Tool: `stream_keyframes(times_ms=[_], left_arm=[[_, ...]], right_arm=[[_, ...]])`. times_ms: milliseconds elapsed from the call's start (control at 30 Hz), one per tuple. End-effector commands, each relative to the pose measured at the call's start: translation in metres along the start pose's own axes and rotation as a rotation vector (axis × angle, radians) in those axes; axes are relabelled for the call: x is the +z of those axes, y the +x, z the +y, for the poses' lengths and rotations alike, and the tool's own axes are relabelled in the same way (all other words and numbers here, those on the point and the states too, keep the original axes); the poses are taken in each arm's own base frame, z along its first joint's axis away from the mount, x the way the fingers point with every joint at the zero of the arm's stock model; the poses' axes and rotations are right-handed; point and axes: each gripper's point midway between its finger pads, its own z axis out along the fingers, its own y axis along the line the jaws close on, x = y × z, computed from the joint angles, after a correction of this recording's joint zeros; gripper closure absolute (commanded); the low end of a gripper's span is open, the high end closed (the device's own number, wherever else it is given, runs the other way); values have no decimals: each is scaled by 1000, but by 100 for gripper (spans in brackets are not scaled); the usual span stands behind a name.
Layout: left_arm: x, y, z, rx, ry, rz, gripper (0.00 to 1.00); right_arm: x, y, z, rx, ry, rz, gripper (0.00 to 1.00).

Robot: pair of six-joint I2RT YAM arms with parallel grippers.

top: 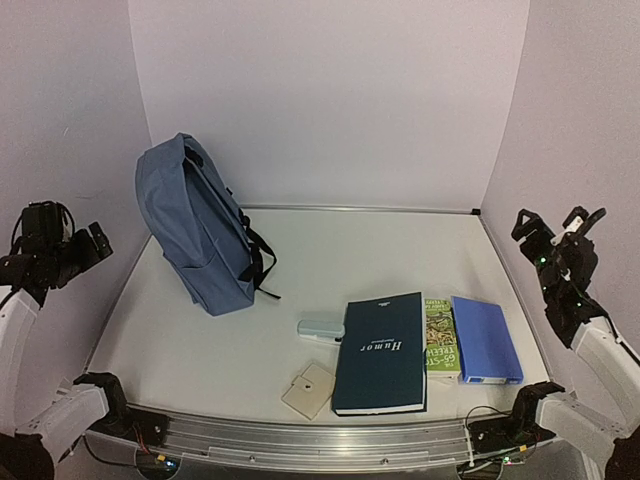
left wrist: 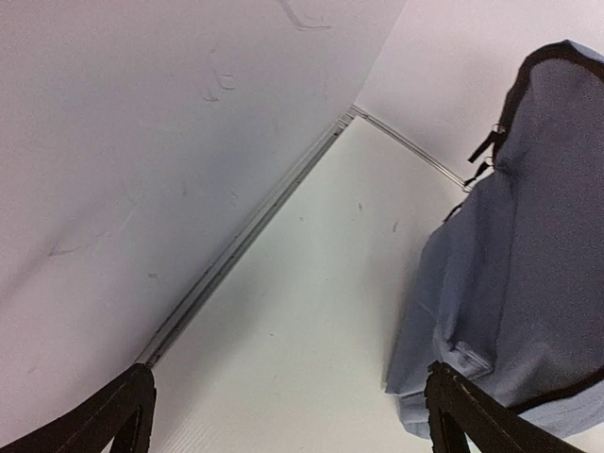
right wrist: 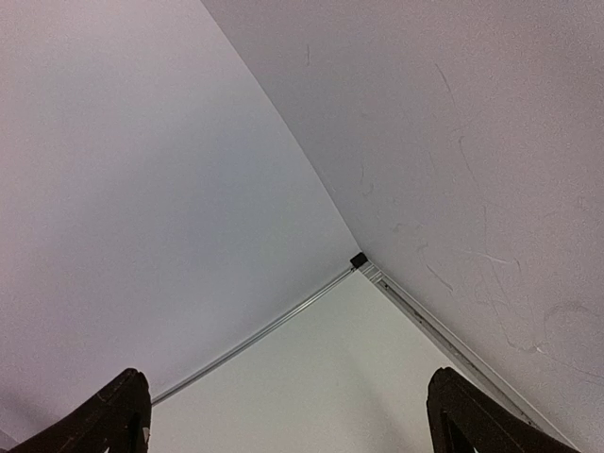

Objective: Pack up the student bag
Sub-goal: Adjust the student bag at the center of the board.

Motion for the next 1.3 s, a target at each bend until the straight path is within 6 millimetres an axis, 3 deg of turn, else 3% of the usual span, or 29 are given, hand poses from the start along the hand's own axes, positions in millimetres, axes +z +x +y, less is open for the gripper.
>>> stream_keyframes(times_ms=[0, 233, 333, 567, 667, 900, 1033, 1100, 1267], left_arm=[[-10, -20, -43, -71, 217, -10, 0], [-11, -34, -139, -173, 704, 154, 0], [-18, -40, -162, -194, 854, 176, 0], [-4, -43, -179, -208, 933, 230, 0], [-15, -46, -188, -198, 1006, 223, 6], [-46, -60, -202, -154, 1115, 192, 7], [-50, -59, -208, -140, 1141, 209, 8], [-46, -57, -209, -140, 1132, 219, 18], [-45, -52, -217, -139, 1145, 248, 69]], right_arm=[[-4, -26, 32, -8, -109, -22, 2], [-4, -28, 69, -47, -254, 66, 2], [-6, -23, 84, -55, -331, 112, 2], [-14, -13, 102, -68, -439, 181, 2], [-15, -8, 103, -72, -449, 200, 2], [-14, 4, 104, -78, -470, 243, 2], [-13, 10, 105, -79, -480, 266, 3], [-12, 13, 105, -79, -485, 277, 3], [-14, 15, 109, -97, -509, 297, 12]])
